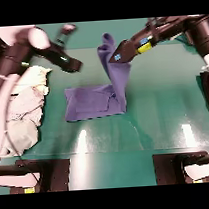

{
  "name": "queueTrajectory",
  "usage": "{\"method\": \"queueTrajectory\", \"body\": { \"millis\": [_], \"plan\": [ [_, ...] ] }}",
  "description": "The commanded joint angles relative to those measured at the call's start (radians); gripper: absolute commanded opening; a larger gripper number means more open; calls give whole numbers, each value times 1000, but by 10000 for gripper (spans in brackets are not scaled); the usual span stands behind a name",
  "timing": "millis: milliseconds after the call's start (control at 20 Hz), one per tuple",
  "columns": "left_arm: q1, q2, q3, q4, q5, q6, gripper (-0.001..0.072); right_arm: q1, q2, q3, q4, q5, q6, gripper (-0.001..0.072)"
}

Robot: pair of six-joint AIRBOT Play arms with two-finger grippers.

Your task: Fold the shirts.

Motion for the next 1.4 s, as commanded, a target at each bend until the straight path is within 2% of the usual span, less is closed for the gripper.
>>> {"method": "queueTrajectory", "body": {
  "millis": [0, 150, 200, 250, 350, 450, 650, 750, 900, 1050, 1150, 1350],
  "plan": [
    [174, 151, 1, 39, -27, 0, 30, 116, -53, -60, -1, -153, -56, 16],
    [258, 229, 1, 38, -28, -1, 30, 263, -193, -27, -2, -327, -129, 23],
    [273, 243, 1, 37, -34, -2, 30, 311, -255, 3, 0, -389, -129, 105],
    [277, 254, 1, 37, -45, -3, 30, 349, -310, 39, 0, -419, -129, 257],
    [277, 258, 1, 36, -72, -2, 31, 400, -388, 111, 6, -391, -127, 476],
    [277, 258, 1, 33, -82, -2, 30, 401, -370, 89, -22, -340, -127, 493],
    [277, 257, 1, 16, -82, -2, 30, 278, -215, -103, -323, -197, -34, 451],
    [277, 257, 0, -8, -81, -1, 30, 173, -126, -252, -375, -181, -15, 451],
    [277, 257, -16, -36, -76, 0, 31, -17, 6, -500, -297, -211, -8, 451],
    [277, 256, -47, -50, -39, 0, 31, -200, 100, -728, -143, -322, -9, 471],
    [277, 256, -63, -62, -16, 0, 31, -287, 110, -824, -52, -371, -9, 680],
    [277, 256, -73, -70, 13, 0, 30, -323, 31, -906, 67, -386, -24, 677]
  ]
}}
